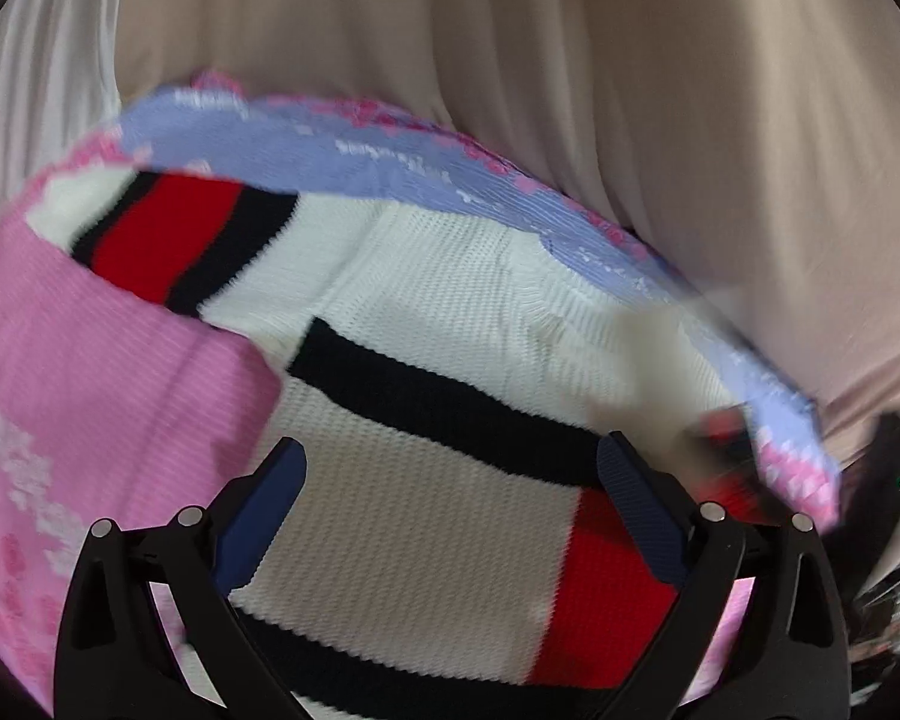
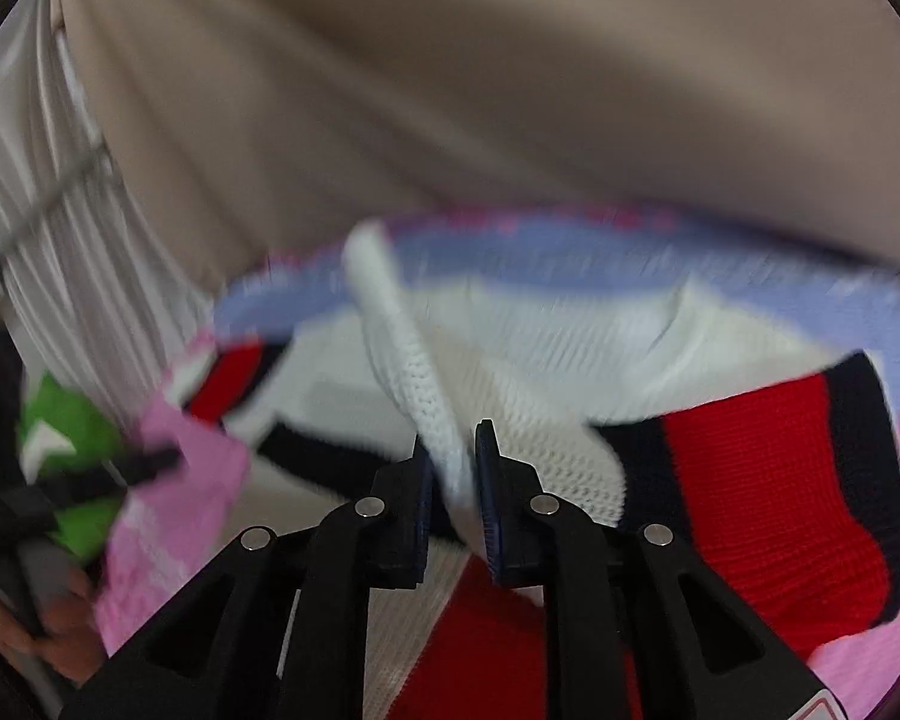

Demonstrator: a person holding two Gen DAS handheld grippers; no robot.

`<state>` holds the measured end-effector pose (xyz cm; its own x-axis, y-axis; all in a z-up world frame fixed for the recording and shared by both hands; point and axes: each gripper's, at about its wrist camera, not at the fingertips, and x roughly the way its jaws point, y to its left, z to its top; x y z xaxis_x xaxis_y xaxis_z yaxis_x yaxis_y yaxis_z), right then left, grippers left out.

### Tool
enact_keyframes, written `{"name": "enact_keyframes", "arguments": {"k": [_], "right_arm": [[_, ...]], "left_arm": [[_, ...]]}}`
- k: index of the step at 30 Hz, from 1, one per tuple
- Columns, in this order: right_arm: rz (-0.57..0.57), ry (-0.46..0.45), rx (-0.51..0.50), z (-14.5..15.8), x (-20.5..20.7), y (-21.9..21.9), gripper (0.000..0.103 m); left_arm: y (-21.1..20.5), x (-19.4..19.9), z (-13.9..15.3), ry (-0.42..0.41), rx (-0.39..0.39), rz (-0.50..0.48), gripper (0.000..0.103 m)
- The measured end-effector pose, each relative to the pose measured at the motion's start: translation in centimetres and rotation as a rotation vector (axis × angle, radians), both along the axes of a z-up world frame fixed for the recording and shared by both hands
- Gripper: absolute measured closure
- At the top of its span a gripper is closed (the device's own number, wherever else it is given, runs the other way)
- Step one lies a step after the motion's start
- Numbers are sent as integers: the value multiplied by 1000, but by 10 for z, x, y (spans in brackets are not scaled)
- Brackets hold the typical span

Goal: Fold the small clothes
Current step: 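Grasp the sweater hem with the left gripper while the right gripper grasps the hem too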

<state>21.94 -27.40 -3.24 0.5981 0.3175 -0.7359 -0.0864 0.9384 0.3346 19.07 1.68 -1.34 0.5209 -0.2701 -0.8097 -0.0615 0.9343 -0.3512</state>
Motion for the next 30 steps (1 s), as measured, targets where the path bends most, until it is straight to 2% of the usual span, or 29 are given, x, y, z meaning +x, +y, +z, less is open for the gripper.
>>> {"name": "enact_keyframes", "arguments": {"k": [2,3,4,6,10,15,16,18,19,20,21,22,24,26,27,29,30], "right_arm": [[-11,44,-28,-13,-12,12,88],[-32,42,-24,-11,-22,9,83],[-51,35,-15,-8,-32,6,67],[-140,19,-25,-2,-56,-5,47],[-327,86,-31,-4,-92,-54,46],[-516,152,46,-21,-128,-115,46],[-539,153,63,-23,-129,-123,46],[-570,150,83,-29,-127,-133,46],[-581,147,88,-33,-128,-137,46],[-594,143,92,-37,-125,-139,46],[-600,136,93,-38,-122,-142,46],[-607,125,95,-37,-117,-144,46],[-609,82,98,-28,-111,-146,46],[-600,36,96,-19,-106,-146,46],[-589,32,91,-18,-103,-147,46],[-561,81,59,-28,-90,-146,46],[-563,105,52,-33,-85,-147,46]], "left_arm": [[4,13,-12,35,-52,-1,6],[4,19,-19,58,-69,1,6],[3,26,-29,86,-95,1,5],[0,37,-50,156,-140,10,5],[-26,50,-86,276,-209,17,5],[-57,51,-109,367,-179,13,6],[-61,51,-107,360,-146,23,11],[-70,54,-103,348,-119,-2,44],[-73,58,-101,340,-153,-42,82],[-73,62,-99,340,-192,-64,95],[-71,65,-91,327,-232,-71,95],[-66,69,-76,280,-258,-72,96],[-59,76,-40,150,-256,-99,96],[-53,83,-5,13,-184,-129,96],[-51,89,2,-32,-125,-147,96],[-51,100,-12,-21,-41,-174,96],[-49,108,-29,26,-21,-182,96]]}}
